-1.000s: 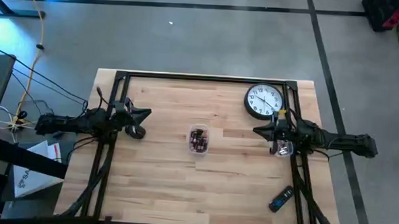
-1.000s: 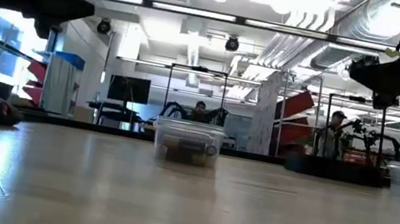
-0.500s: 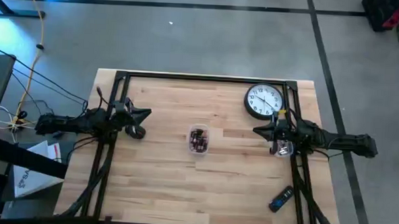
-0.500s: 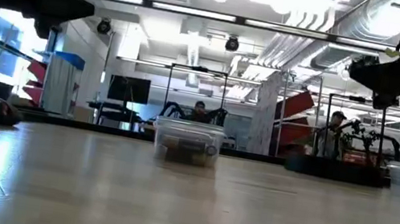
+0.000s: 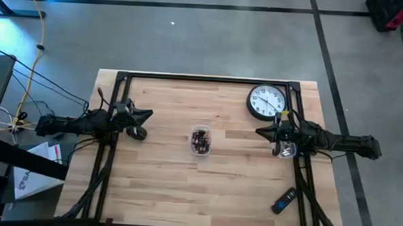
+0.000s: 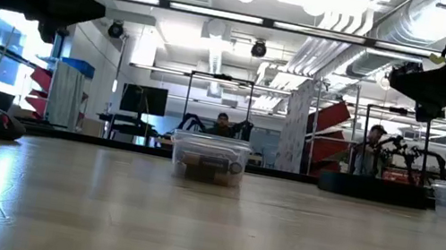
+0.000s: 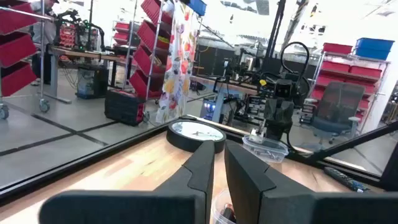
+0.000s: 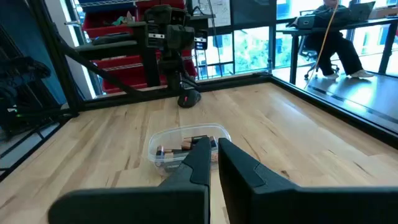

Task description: Insert battery

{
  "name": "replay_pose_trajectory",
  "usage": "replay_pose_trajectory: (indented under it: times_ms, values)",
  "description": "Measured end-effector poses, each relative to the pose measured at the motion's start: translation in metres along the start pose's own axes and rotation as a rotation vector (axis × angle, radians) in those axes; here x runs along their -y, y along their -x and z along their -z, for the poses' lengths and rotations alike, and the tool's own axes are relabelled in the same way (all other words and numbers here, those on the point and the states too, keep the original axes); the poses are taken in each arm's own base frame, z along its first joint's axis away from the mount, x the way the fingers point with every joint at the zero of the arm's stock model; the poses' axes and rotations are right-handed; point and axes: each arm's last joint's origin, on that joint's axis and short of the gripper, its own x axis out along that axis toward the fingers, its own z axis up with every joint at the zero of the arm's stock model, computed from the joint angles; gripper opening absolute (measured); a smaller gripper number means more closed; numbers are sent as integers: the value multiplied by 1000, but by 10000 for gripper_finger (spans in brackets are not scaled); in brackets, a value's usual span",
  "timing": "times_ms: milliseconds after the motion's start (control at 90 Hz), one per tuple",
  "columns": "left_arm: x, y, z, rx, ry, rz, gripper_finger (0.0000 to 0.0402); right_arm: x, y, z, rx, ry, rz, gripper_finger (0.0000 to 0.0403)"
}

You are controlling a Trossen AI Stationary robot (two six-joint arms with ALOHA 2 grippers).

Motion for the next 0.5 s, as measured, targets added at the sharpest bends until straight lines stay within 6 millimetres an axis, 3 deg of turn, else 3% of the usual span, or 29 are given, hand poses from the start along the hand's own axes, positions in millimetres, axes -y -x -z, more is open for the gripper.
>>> replay_pose_trajectory:
  times_ms: [500]
  values:
    - [0, 0, 0, 0, 0, 0, 23, 0, 0, 0, 1, -52, 0, 0]
